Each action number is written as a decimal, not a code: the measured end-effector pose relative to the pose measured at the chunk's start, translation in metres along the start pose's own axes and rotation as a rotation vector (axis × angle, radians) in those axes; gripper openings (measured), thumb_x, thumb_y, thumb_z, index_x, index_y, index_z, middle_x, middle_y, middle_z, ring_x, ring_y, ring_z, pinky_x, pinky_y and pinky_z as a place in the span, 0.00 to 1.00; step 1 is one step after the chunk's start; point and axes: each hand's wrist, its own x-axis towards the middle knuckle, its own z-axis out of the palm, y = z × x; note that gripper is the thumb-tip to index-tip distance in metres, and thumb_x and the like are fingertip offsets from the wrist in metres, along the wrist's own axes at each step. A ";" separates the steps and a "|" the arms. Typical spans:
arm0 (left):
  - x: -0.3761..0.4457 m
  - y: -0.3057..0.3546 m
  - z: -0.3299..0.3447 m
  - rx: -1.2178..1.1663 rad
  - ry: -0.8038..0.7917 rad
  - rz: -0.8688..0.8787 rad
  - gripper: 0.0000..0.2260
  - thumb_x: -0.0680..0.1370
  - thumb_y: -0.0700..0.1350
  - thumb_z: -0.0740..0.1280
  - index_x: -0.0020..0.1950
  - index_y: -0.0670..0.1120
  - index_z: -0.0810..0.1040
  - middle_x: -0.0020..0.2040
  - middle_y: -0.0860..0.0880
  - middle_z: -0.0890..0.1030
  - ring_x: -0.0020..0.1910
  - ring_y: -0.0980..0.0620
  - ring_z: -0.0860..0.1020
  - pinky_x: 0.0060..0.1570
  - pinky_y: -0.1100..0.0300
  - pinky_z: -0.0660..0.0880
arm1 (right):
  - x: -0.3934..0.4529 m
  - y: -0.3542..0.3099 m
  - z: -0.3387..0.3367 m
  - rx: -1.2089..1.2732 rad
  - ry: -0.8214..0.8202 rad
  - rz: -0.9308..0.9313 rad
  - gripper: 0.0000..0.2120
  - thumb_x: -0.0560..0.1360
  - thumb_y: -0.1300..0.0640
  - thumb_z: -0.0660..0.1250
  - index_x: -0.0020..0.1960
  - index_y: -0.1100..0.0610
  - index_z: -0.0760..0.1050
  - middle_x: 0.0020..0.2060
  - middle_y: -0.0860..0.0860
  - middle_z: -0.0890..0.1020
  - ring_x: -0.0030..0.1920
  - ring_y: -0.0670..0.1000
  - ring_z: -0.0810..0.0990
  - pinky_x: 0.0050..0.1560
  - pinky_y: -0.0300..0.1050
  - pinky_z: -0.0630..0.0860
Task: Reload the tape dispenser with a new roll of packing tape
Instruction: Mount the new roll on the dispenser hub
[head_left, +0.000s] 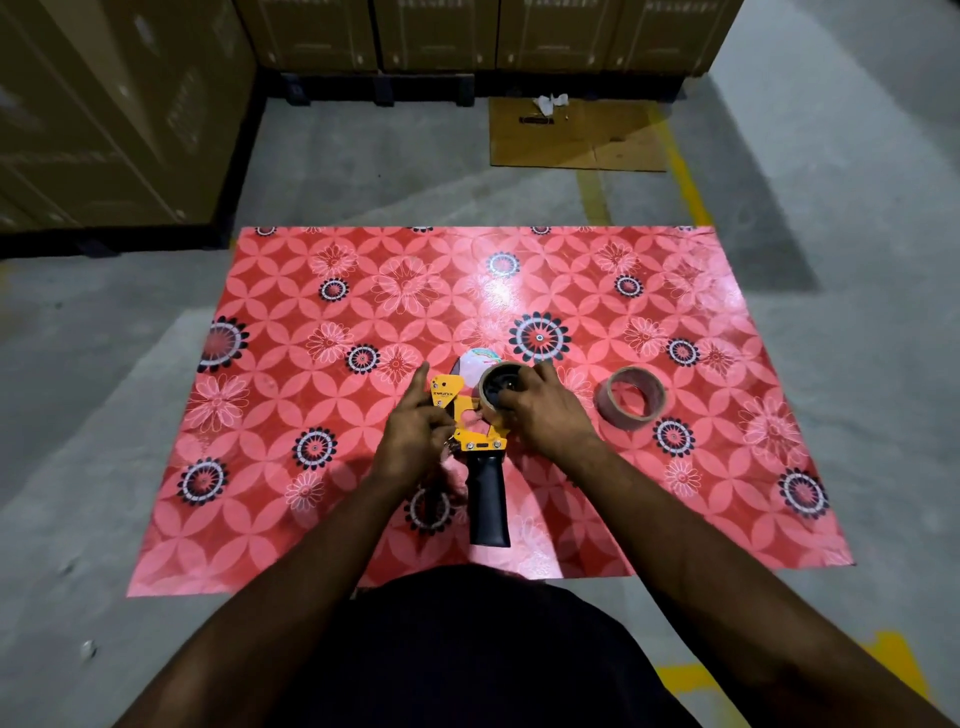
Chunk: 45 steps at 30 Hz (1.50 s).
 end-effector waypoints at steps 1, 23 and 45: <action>0.001 -0.005 -0.003 -0.035 -0.009 -0.010 0.04 0.72 0.33 0.72 0.40 0.39 0.85 0.81 0.46 0.56 0.68 0.55 0.71 0.53 0.79 0.67 | 0.000 0.004 -0.001 0.014 -0.015 -0.024 0.23 0.70 0.54 0.76 0.64 0.49 0.78 0.61 0.57 0.75 0.63 0.60 0.67 0.45 0.55 0.79; -0.010 -0.035 -0.009 -0.218 -0.038 -0.137 0.04 0.69 0.37 0.78 0.41 0.45 0.87 0.56 0.48 0.83 0.52 0.54 0.81 0.50 0.66 0.77 | 0.004 0.009 -0.012 0.079 0.010 0.040 0.19 0.70 0.56 0.74 0.60 0.54 0.79 0.65 0.56 0.79 0.58 0.60 0.81 0.49 0.50 0.79; -0.014 -0.046 -0.027 -0.297 -0.095 -0.036 0.02 0.71 0.38 0.76 0.41 0.40 0.85 0.55 0.46 0.84 0.56 0.51 0.81 0.55 0.60 0.76 | 0.009 -0.002 -0.005 0.024 0.142 -0.082 0.17 0.68 0.53 0.77 0.56 0.55 0.83 0.51 0.57 0.83 0.52 0.61 0.79 0.49 0.54 0.75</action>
